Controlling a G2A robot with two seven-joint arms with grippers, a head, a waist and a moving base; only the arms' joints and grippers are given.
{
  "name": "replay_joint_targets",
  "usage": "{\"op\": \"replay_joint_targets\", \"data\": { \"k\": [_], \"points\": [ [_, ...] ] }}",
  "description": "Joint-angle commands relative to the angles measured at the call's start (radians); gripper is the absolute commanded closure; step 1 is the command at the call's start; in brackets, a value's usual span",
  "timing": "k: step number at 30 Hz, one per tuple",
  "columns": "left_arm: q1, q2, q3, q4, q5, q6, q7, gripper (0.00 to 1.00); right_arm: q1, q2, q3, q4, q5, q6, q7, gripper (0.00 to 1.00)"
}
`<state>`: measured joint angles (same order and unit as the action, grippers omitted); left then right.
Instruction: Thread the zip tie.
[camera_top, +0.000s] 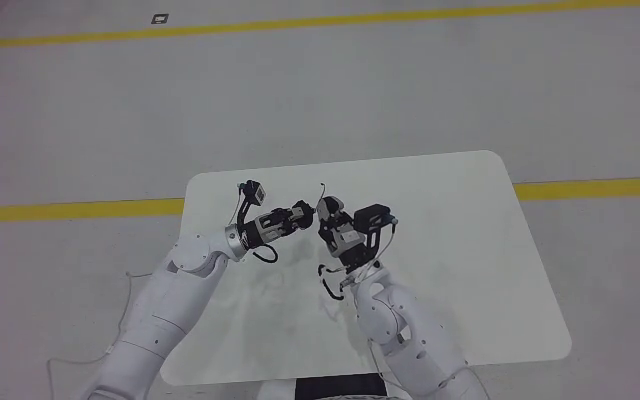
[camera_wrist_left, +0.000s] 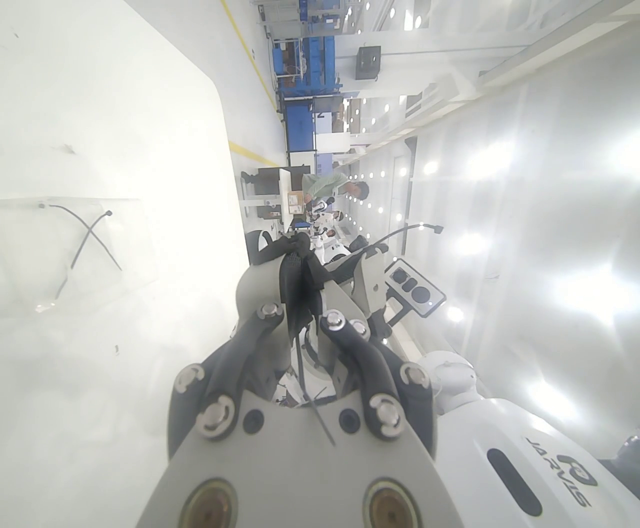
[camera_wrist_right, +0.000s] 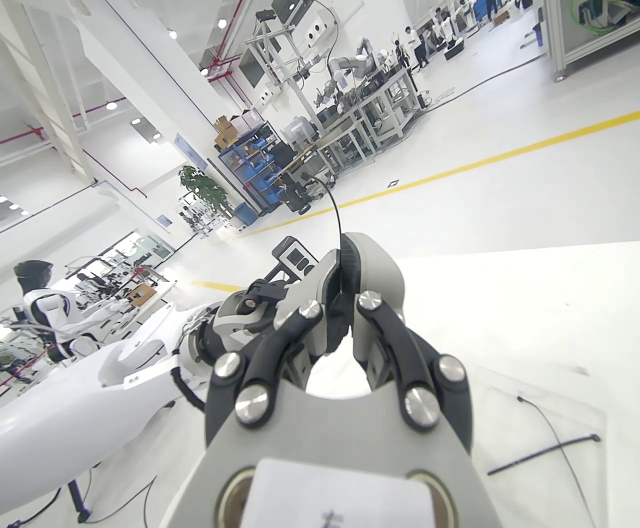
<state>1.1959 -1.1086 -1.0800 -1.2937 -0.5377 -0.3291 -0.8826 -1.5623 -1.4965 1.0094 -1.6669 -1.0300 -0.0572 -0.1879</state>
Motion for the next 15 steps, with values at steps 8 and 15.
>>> {"op": "replay_joint_targets", "data": {
  "k": [8, 15],
  "points": [
    [0.0, 0.0, 0.0, 0.0, 0.0, 0.0, 0.0, 1.0, 0.013, 0.0, -0.012, 0.011, 0.002, 0.008, 0.004, 1.0],
    [0.0, 0.0, 0.0, 0.0, 0.0, 0.0, 0.0, 1.0, 0.023, -0.001, -0.015, 0.026, 0.004, 0.02, -0.001, 1.0]
  ]
}}
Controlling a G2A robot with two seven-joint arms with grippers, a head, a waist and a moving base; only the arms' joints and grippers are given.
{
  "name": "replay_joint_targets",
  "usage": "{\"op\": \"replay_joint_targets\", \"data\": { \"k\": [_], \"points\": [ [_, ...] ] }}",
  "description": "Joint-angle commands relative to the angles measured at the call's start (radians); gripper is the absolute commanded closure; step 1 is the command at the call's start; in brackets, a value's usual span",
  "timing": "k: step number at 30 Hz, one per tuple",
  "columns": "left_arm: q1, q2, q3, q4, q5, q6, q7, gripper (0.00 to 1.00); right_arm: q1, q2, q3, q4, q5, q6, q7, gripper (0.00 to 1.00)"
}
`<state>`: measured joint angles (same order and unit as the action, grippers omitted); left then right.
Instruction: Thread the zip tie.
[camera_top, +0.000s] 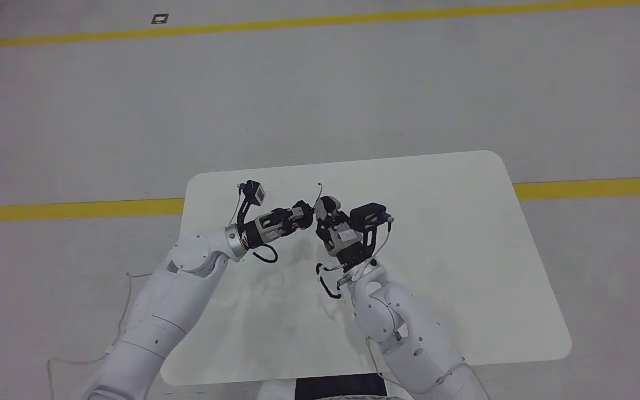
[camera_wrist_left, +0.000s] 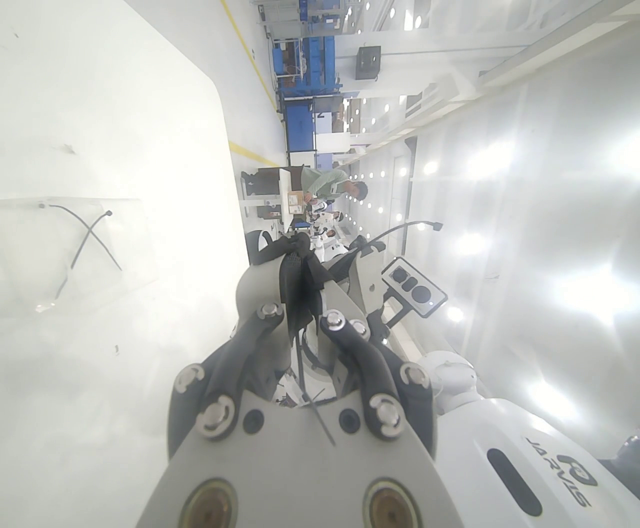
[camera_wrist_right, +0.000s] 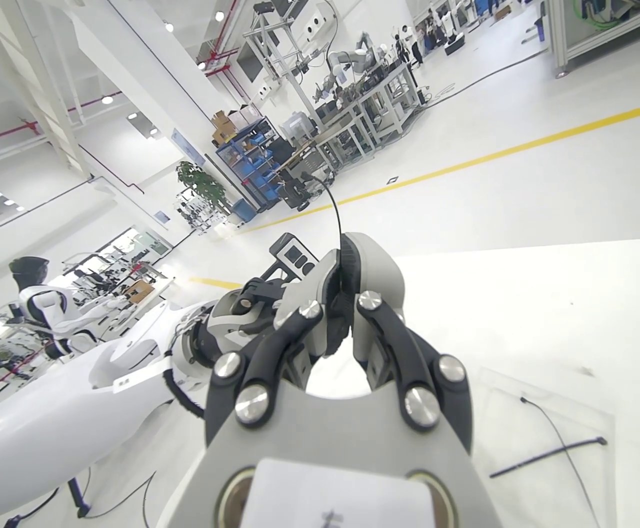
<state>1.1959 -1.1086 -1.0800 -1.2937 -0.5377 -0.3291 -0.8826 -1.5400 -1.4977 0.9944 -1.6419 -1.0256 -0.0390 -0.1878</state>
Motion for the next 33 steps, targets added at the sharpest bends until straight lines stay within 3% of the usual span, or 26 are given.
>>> {"op": "replay_joint_targets", "data": {
  "k": [1, 33],
  "points": [
    [0.0, 0.0, 0.0, 0.0, 0.0, 0.0, 0.0, 1.0, 0.002, 0.0, -0.001, 0.001, 0.0, 0.004, -0.002, 1.0],
    [0.0, 0.0, 0.0, 0.0, 0.0, 0.0, 0.0, 1.0, 0.01, 0.003, -0.007, 0.01, 0.006, 0.024, -0.004, 1.0]
  ]
}}
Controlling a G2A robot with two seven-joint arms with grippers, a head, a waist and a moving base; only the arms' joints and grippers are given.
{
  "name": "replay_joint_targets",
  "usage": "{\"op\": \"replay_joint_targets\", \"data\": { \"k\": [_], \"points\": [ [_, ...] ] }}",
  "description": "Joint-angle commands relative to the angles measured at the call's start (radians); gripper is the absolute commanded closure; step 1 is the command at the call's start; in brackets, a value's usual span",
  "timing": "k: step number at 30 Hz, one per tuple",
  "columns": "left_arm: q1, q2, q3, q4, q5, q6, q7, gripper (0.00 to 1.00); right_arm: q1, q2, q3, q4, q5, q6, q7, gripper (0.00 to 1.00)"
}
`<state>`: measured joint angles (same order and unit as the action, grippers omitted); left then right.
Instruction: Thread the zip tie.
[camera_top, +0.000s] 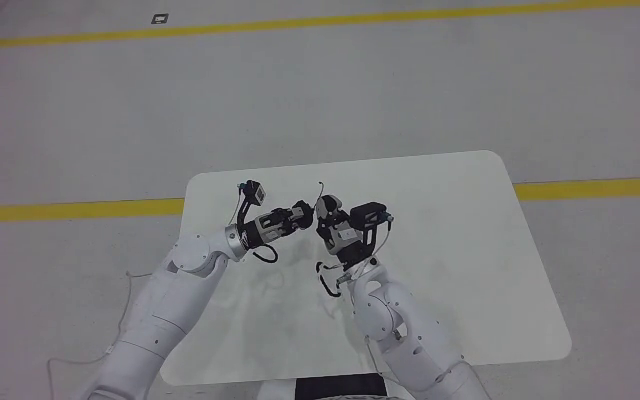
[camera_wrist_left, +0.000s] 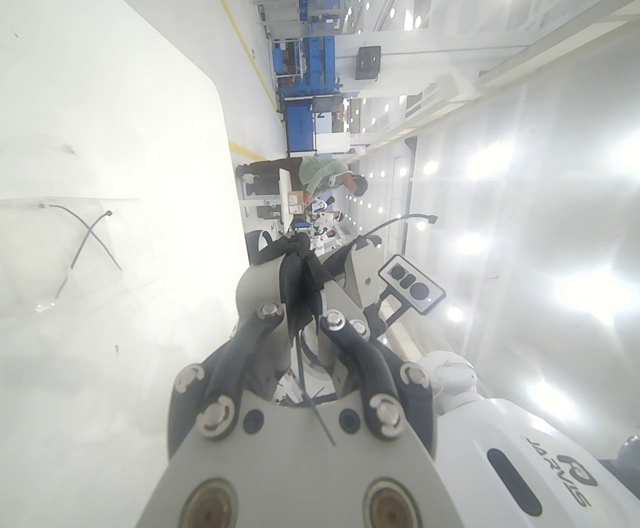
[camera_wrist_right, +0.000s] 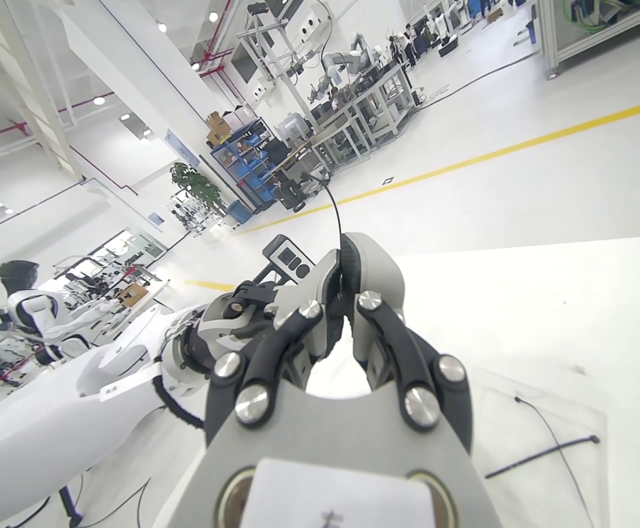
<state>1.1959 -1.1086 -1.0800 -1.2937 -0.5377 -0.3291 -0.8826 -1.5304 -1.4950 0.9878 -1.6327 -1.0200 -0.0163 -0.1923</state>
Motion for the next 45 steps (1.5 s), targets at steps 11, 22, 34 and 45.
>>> {"op": "replay_joint_targets", "data": {
  "k": [11, 22, 34, 45],
  "points": [
    [0.0, 0.0, 0.0, 0.0, 0.0, 0.0, 0.0, 1.0, -0.003, 0.002, -0.002, -0.01, 0.001, -0.01, -0.014, 1.0],
    [0.0, 0.0, 0.0, 0.0, 0.0, 0.0, 0.0, 1.0, 0.007, 0.001, -0.006, 0.0, -0.002, -0.003, -0.021, 1.0],
    [0.0, 0.0, 0.0, 0.0, 0.0, 0.0, 0.0, 1.0, 0.017, -0.001, -0.009, 0.011, -0.012, 0.024, -0.02, 1.0],
    [0.0, 0.0, 0.0, 0.0, 0.0, 0.0, 0.0, 1.0, 0.017, -0.001, -0.015, 0.015, -0.021, 0.027, -0.015, 1.0]
  ]
}}
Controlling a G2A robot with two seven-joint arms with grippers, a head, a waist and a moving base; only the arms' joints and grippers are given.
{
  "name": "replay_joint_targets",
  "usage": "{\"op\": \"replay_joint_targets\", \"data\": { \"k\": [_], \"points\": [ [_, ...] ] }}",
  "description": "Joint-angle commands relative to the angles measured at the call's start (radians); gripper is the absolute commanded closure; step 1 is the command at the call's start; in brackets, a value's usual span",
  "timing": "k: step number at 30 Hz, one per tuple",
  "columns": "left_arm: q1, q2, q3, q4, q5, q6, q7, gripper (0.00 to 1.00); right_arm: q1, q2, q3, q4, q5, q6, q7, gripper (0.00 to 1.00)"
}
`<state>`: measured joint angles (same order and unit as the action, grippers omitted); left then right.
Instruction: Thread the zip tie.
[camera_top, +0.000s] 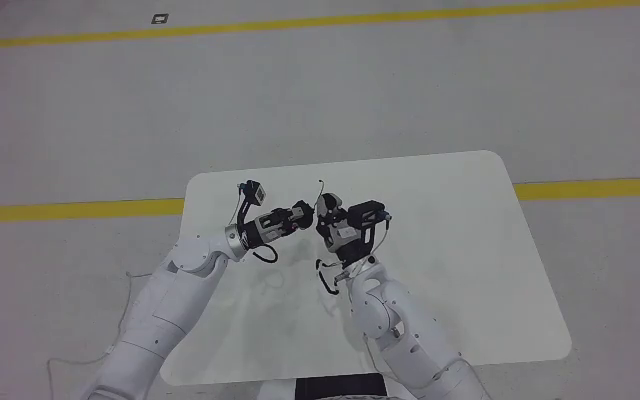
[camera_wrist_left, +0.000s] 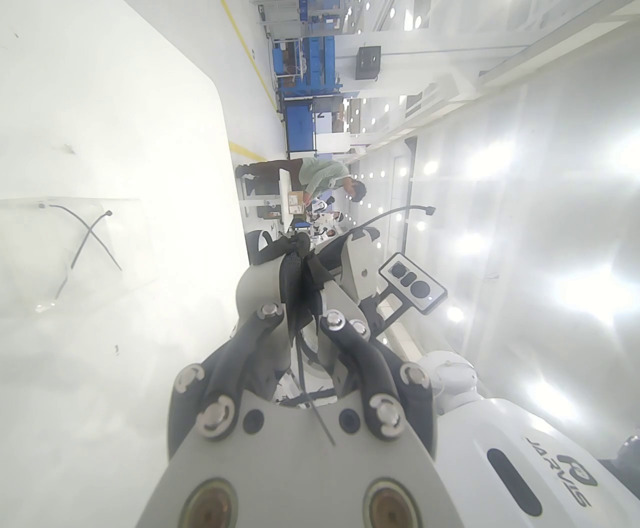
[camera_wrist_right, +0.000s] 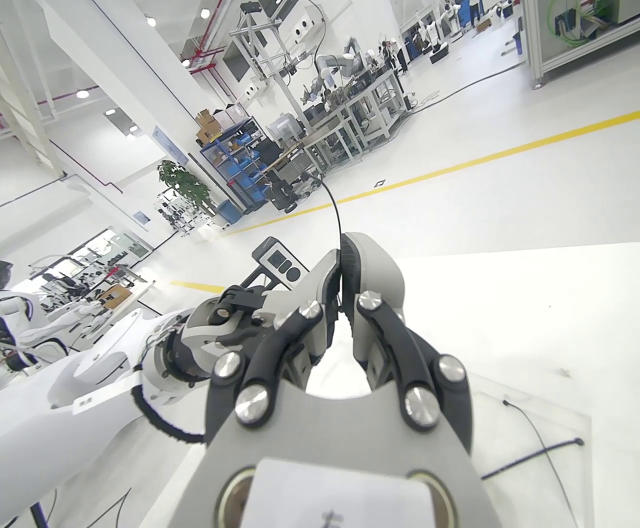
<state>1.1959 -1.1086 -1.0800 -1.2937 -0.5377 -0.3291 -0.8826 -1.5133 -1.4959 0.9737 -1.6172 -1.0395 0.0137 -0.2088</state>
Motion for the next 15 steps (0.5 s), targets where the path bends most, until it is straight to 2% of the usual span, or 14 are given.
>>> {"op": "replay_joint_targets", "data": {
  "k": [1, 15],
  "points": [
    [0.0, 0.0, 0.0, 0.0, 0.0, 0.0, 0.0, 1.0, 0.0, 0.001, 0.0, -0.001, -0.003, -0.005, 0.002, 1.0],
    [0.0, 0.0, 0.0, 0.0, 0.0, 0.0, 0.0, 1.0, -0.004, 0.003, 0.0, 0.007, -0.028, 0.012, 0.009, 1.0]
  ]
}}
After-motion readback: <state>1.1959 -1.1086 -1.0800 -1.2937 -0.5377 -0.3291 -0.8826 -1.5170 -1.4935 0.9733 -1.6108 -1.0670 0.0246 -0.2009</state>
